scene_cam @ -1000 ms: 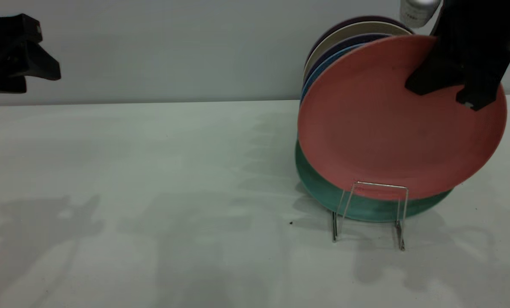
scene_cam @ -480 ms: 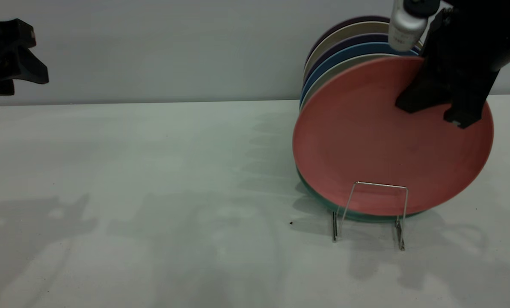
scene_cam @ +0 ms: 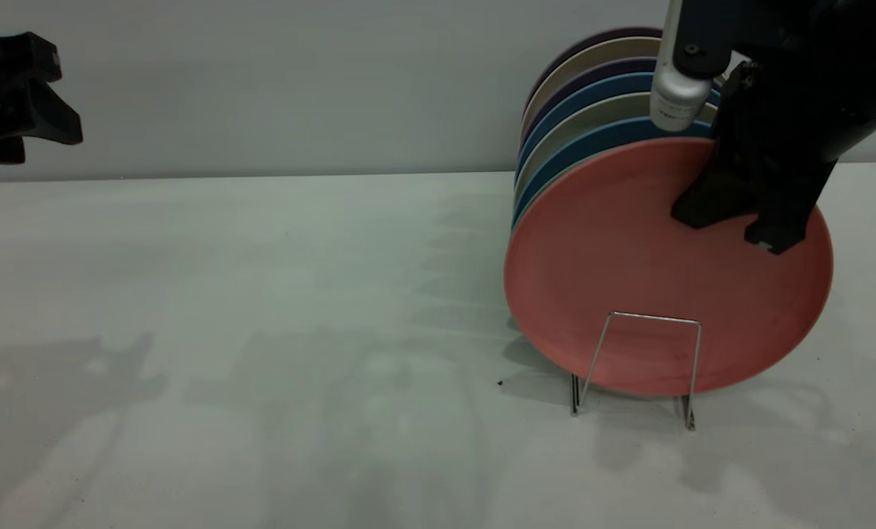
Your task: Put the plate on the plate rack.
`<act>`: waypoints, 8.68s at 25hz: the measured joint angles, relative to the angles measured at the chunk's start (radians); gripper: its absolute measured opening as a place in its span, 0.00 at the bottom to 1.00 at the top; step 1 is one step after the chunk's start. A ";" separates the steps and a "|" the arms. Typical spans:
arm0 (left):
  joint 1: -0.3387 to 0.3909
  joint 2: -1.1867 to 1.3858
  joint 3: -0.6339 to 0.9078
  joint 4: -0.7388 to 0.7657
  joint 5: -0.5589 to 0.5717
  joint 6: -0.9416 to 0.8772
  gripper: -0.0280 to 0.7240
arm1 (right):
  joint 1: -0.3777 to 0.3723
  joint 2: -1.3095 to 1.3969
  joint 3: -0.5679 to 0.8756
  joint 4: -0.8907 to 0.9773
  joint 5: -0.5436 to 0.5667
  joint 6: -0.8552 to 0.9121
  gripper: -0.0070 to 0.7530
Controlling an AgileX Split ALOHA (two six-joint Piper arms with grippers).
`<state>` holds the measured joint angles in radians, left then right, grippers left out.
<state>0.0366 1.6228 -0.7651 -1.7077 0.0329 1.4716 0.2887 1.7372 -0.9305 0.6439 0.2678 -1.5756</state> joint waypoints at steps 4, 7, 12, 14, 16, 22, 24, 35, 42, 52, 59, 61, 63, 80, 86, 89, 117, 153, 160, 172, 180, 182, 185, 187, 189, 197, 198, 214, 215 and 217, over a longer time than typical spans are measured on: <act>0.000 0.000 0.000 0.000 0.000 0.000 0.68 | 0.000 0.007 0.000 0.001 0.009 -0.001 0.25; 0.000 0.000 0.000 0.000 0.000 0.000 0.68 | 0.000 0.007 0.000 0.003 0.029 -0.001 0.42; 0.000 0.000 0.000 0.000 0.000 0.001 0.68 | 0.000 0.007 0.000 0.002 0.051 -0.002 0.68; 0.000 0.000 0.000 0.000 0.000 0.001 0.68 | 0.000 0.005 0.000 0.002 0.051 -0.002 0.72; 0.000 0.000 0.000 0.000 0.001 0.001 0.68 | 0.001 -0.007 0.000 0.001 0.051 -0.002 0.72; 0.000 0.000 0.000 0.000 0.002 0.001 0.68 | 0.001 -0.063 0.000 0.001 0.052 -0.004 0.73; 0.000 0.000 0.000 0.000 0.002 0.001 0.68 | 0.001 -0.083 0.000 0.001 0.062 -0.004 0.73; 0.000 -0.042 0.000 0.000 0.065 0.001 0.68 | 0.001 -0.399 0.000 -0.131 0.094 0.327 0.66; 0.000 -0.276 0.018 0.000 0.078 0.036 0.68 | -0.055 -0.677 0.000 -0.501 0.390 1.039 0.55; 0.000 -0.846 0.224 0.005 0.061 0.048 0.68 | -0.085 -1.034 0.157 -0.744 0.623 1.535 0.54; 0.000 -1.205 0.331 0.004 0.016 0.048 0.66 | -0.085 -1.222 0.322 -0.674 0.731 1.511 0.54; -0.004 -1.278 0.341 0.004 0.008 0.048 0.65 | -0.085 -1.278 0.353 -0.655 0.762 1.478 0.54; -0.027 -1.334 0.344 0.004 -0.005 0.049 0.64 | -0.085 -1.345 0.372 -0.626 0.784 1.453 0.54; -0.173 -1.425 0.396 0.222 0.487 -0.450 0.58 | -0.085 -1.539 0.427 -0.521 0.876 1.353 0.54; -0.173 -1.378 0.308 0.940 0.747 -0.943 0.55 | -0.085 -1.539 0.427 -0.513 0.876 1.340 0.54; -0.173 -1.388 0.174 1.238 0.805 -1.145 0.55 | -0.085 -1.539 0.427 -0.496 0.876 1.332 0.54; -0.173 -1.648 0.232 1.724 1.097 -1.423 0.55 | -0.085 -1.712 0.450 -0.484 0.877 1.315 0.47; -0.173 -1.647 0.279 1.722 1.097 -1.415 0.54 | -0.085 -1.716 0.450 -0.479 0.877 1.315 0.47; -0.127 -1.647 0.279 1.722 1.097 -1.415 0.54 | -0.176 -1.754 0.450 -0.476 0.879 1.315 0.47; -0.032 -1.647 0.279 1.722 1.097 -1.415 0.54 | -0.289 -1.756 0.450 -0.474 0.879 1.315 0.47; -0.021 -1.647 0.279 1.722 1.097 -1.415 0.54 | -0.290 -1.756 0.450 -0.474 0.879 1.315 0.47; -0.021 -1.647 0.279 1.722 1.097 -1.415 0.54 | -0.290 -1.756 0.450 -0.474 0.879 1.315 0.47; -0.021 -1.647 0.279 1.722 1.097 -1.415 0.54 | -0.290 -1.756 0.450 -0.474 0.879 1.315 0.47; -0.021 -1.647 0.279 1.722 1.097 -1.415 0.54 | -0.290 -1.756 0.450 -0.474 0.879 1.315 0.47; -0.021 -1.647 0.279 1.722 1.097 -1.415 0.54 | -0.290 -1.756 0.450 -0.474 0.879 1.315 0.47; -0.021 -1.647 0.279 1.722 1.097 -1.415 0.54 | -0.290 -1.757 0.450 -0.474 0.879 1.315 0.47; -0.021 -1.647 0.279 1.722 1.097 -1.415 0.54 | -0.290 -1.757 0.450 -0.474 0.879 1.315 0.47; -0.021 -1.647 0.279 1.722 1.097 -1.416 0.54 | -0.290 -1.757 0.450 -0.474 0.879 1.315 0.47; -0.021 -1.647 0.279 1.722 1.097 -1.416 0.54 | -0.290 -1.757 0.450 -0.474 0.879 1.315 0.47; -0.021 -1.647 0.279 1.722 1.097 -1.416 0.54 | -0.290 -1.757 0.450 -0.474 0.879 1.315 0.47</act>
<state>0.0158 -0.0241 -0.4865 0.0140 1.1298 0.0558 -0.0013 -0.0203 -0.4805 0.1701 1.1469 -0.2607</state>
